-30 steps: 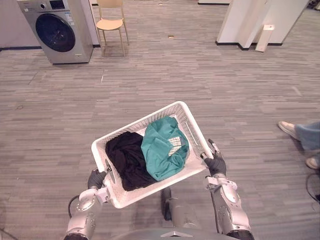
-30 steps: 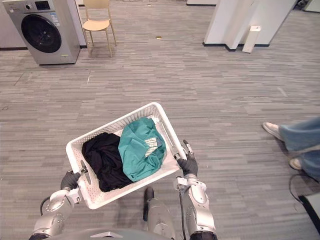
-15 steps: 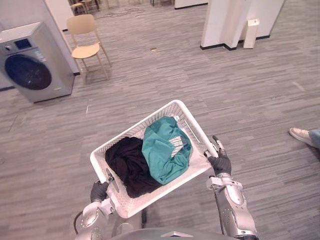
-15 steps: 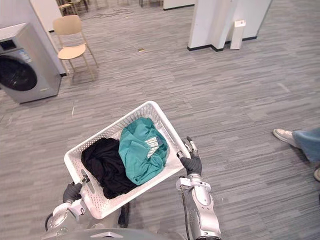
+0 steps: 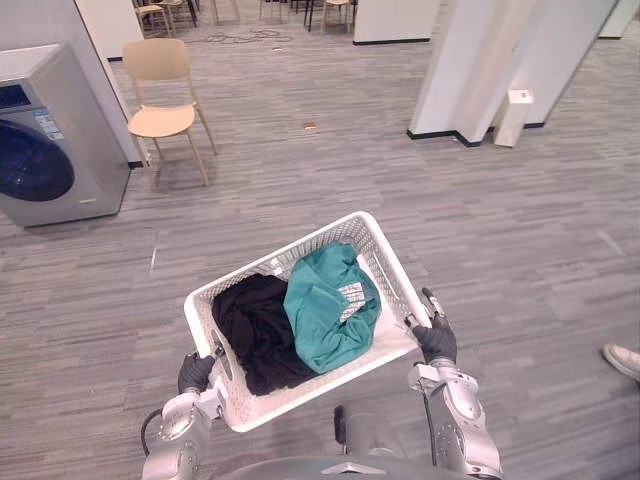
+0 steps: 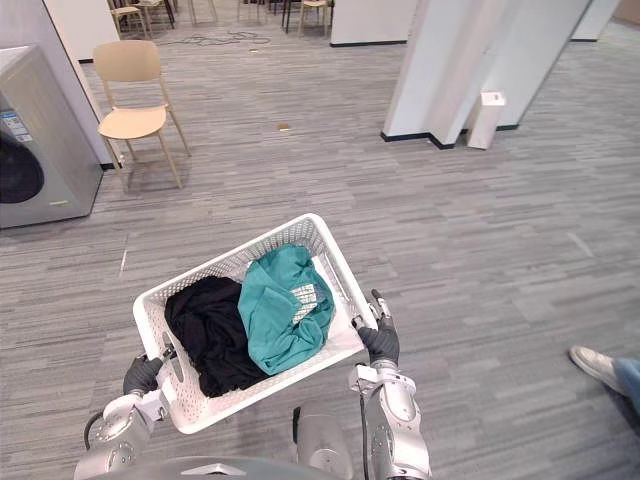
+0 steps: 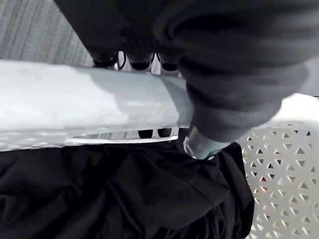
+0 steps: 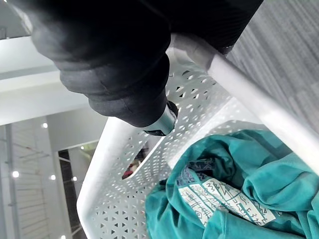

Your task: Pick up the laundry basket with both hands and put the clothes into the washing machine.

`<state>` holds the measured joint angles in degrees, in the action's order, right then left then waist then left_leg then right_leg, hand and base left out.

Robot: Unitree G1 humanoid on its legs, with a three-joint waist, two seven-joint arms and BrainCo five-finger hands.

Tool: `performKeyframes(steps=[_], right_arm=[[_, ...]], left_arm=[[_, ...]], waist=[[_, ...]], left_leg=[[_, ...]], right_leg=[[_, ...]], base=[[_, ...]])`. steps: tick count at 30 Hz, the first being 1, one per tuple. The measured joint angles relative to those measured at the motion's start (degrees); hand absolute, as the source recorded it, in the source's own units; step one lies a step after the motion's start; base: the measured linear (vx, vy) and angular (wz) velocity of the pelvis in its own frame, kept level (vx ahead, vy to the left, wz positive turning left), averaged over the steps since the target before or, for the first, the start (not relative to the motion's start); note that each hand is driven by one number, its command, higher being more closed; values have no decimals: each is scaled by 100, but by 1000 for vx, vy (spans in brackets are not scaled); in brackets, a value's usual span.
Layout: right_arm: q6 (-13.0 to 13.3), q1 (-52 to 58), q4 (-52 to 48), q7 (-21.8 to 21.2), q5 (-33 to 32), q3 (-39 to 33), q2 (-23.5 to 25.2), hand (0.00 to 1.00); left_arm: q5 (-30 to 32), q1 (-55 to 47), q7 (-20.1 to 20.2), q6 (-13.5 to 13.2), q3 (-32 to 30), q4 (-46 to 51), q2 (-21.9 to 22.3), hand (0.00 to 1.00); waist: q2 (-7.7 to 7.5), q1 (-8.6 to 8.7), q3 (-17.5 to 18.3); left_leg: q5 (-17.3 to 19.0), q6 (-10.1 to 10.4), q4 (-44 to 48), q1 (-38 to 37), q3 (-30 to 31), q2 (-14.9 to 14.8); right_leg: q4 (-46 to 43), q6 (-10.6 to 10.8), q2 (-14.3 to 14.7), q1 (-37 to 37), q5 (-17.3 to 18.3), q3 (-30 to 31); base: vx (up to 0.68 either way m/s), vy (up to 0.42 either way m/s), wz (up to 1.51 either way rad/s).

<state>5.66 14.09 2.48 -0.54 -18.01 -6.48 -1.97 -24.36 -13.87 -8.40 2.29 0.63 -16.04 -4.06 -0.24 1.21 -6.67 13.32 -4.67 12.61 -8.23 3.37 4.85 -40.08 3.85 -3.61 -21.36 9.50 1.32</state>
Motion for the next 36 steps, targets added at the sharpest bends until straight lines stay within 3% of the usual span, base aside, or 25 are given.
performKeyframes(steps=[1,2,4,5,6,7,9,11,13,14,15,17,19,20,21,22,23,24,25,27,29,31,33,35,36], right_arm=[[-33,125,-158,12,0,-5,33,100],[-39,144,-204,13,0,-3,28,100],[-60,185,-284,44,-9,75,-88,100],[-72,223,-397,63,-15,69,-153,100],[-72,279,-511,69,-26,55,-250,100],[-90,330,-587,66,-42,62,-323,100],[-104,396,-588,133,-73,53,-298,100],[-94,410,-591,167,-87,4,-324,100],[-87,355,-596,187,-179,-67,-318,100],[-86,304,-580,207,-187,-83,-324,100],[-64,243,-520,215,-188,-93,-331,100],[-28,-48,-96,224,-191,-157,-368,100],[-49,-187,325,228,-190,-183,-410,100],[-73,-129,356,225,-190,-204,-430,100],[-92,-80,469,219,-189,-217,-404,100],[-156,34,553,228,-182,-236,-249,100],[-209,109,576,224,-183,-318,-111,100],[-217,113,602,223,-182,-326,-51,100],[-210,120,662,205,-155,-279,62,100],[-207,101,736,199,-128,-213,98,100],[-188,100,653,189,-135,-141,232,100],[-189,277,255,202,-146,-153,351,100],[-163,386,-157,205,-192,-198,368,100],[-100,391,-389,214,-192,-185,356,100],[-80,408,-397,222,-192,-205,288,100]], left_arm=[[1,-6,1,0,2,50,3,100],[4,-43,1,0,-6,124,12,100],[86,-249,1,0,-84,222,248,100],[93,-267,2,0,-82,230,401,100],[90,-299,0,0,-121,230,560,100],[90,-351,4,1,-137,230,613,100],[89,-413,6,2,-59,182,600,100],[89,-391,10,2,-41,145,598,100],[89,-293,24,2,-23,122,599,100],[89,-244,37,2,-24,101,598,100],[88,-211,40,0,-32,71,584,100],[85,-150,43,0,-45,-52,538,100],[86,-141,34,3,23,-299,524,100],[86,-144,22,3,64,-388,524,100],[85,-117,9,6,86,-534,467,100],[84,-30,-21,44,125,-627,311,100],[85,42,-24,54,171,-634,192,100],[85,50,-25,56,169,-634,142,100],[84,72,-46,97,188,-637,0,100],[85,143,-50,97,186,-626,-103,100],[85,240,-110,96,175,-442,-299,100],[85,360,-121,97,188,-252,-332,100],[93,396,-119,96,188,58,-336,100],[104,428,-116,95,165,187,-302,100],[186,423,-116,95,160,180,-172,100]], waist=[[2,31,56],[-51,17,98],[133,47,193],[318,138,166],[424,53,140],[463,-72,116],[557,-70,91],[490,-102,100],[436,-168,95],[390,-213,120],[344,-253,144],[340,-285,155],[312,-294,267],[320,-297,333],[192,-285,409],[-72,-139,517],[-202,-47,478],[-263,-27,448],[-239,72,376],[-189,91,297],[-150,100,183],[-107,146,76],[-117,207,52],[-255,227,77],[-183,327,135]], left_leg=[[390,-4,262,-35,132,-22],[722,9,485,-129,177,-43],[1258,208,1251,-443,166,-342],[1013,372,3114,395,73,-483],[241,659,4361,986,-107,-715],[-175,742,4962,1285,-247,-868],[-176,714,5898,2051,-649,-1287],[66,680,5357,2359,-1095,-1488],[172,659,4232,2576,-1472,-1677],[145,631,3093,2646,-1478,-1683],[-30,643,1845,2690,-1202,-1630],[-398,750,766,2829,-608,-1632],[-937,1047,730,2940,-747,-1546],[-1177,1042,747,2928,-800,-1445],[-1359,1061,1094,2941,-822,-1180],[-1010,779,1387,2950,-941,-743],[-772,586,1462,2826,-923,-461],[-712,495,1376,2645,-919,-351],[-587,296,1024,2058,-788,-238],[-563,257,704,1567,-685,-226],[-485,137,97,747,-585,-176],[-256,2,-85,302,-438,-123],[192,-69,-94,-82,-309,-78],[583,46,-67,-368,-176,93],[824,65,-61,-600,-16,22]], right_leg=[[1245,12,48,234,-213,76],[1549,-45,98,344,-292,161],[1016,-217,334,602,-310,-89],[749,-336,394,660,80,-296],[748,-444,485,841,208,-331],[774,-510,524,944,288,-341],[1103,-541,500,1666,560,-521],[1505,-476,347,2189,646,-632],[1799,-354,185,2576,711,-667],[1894,-233,58,2714,778,-640],[1918,-58,-58,2786,882,-513],[1876,231,-195,2866,1053,-265],[1724,599,-560,3036,1269,47],[1530,667,-669,3016,1308,181],[1016,695,-910,2892,1318,394],[66,604,-1231,2496,870,592],[-830,90,-1340,2089,-193,617],[-1171,-176,-1383,1907,-971,635],[-2188,-100,-1085,1446,-951,792],[-2556,-162,-792,1209,-462,652],[-2543,-159,-286,649,158,236],[-1830,-147,28,255,442,-221],[452,-210,110,130,212,-1042],[1585,-328,77,117,-165,-1082],[1373,-511,147,155,-455,-989]], base=[[458,-161,51],[504,-182,39],[572,-198,40],[661,-223,45],[529,-150,14],[665,-140,-8],[584,-86,26],[495,-70,35],[587,-18,22],[614,94,2],[505,135,-7],[572,277,-37],[629,482,-49],[488,451,-33],[488,433,8],[607,490,49],[606,450,68],[808,522,62],[662,408,39],[461,279,30],[413,189,23],[463,125,40],[403,77,34],[565,19,33],[709,-32,64]])
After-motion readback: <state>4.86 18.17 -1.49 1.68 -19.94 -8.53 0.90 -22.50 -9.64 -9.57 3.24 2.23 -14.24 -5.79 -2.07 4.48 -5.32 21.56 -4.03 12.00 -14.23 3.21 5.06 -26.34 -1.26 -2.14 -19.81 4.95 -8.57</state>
